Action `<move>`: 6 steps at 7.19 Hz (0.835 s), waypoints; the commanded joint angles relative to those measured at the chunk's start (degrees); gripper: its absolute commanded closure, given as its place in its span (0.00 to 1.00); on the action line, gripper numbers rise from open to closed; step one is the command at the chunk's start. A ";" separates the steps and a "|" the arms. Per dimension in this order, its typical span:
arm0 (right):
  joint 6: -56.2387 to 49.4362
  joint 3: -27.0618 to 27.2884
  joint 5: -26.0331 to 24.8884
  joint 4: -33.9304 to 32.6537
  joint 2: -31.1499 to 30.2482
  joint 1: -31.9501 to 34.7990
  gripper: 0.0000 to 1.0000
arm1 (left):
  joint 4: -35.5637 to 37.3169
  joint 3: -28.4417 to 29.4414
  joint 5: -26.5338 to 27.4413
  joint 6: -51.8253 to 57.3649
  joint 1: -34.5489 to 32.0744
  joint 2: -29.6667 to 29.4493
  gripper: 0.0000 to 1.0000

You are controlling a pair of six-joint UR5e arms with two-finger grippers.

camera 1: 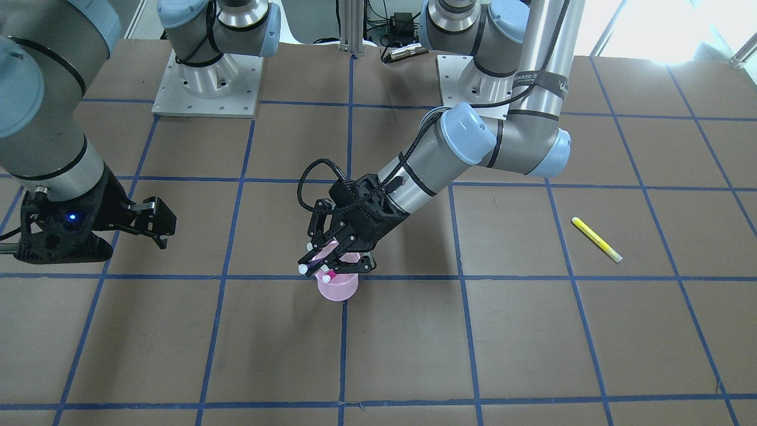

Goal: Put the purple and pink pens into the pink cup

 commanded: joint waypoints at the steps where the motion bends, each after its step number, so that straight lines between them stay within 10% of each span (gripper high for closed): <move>1: 0.90 0.62 0.16 1.23 -0.65 0.15 0.00 | 1.56 -0.31 0.47 -0.16 0.00 -1.35 1.00; 2: 2.91 0.62 0.16 1.31 -0.74 0.41 0.00 | 1.56 -0.40 1.00 0.37 0.00 -1.35 0.01; 6: 3.99 0.62 0.07 0.96 -0.83 2.08 0.00 | -2.63 0.30 1.18 -2.59 0.09 0.84 0.00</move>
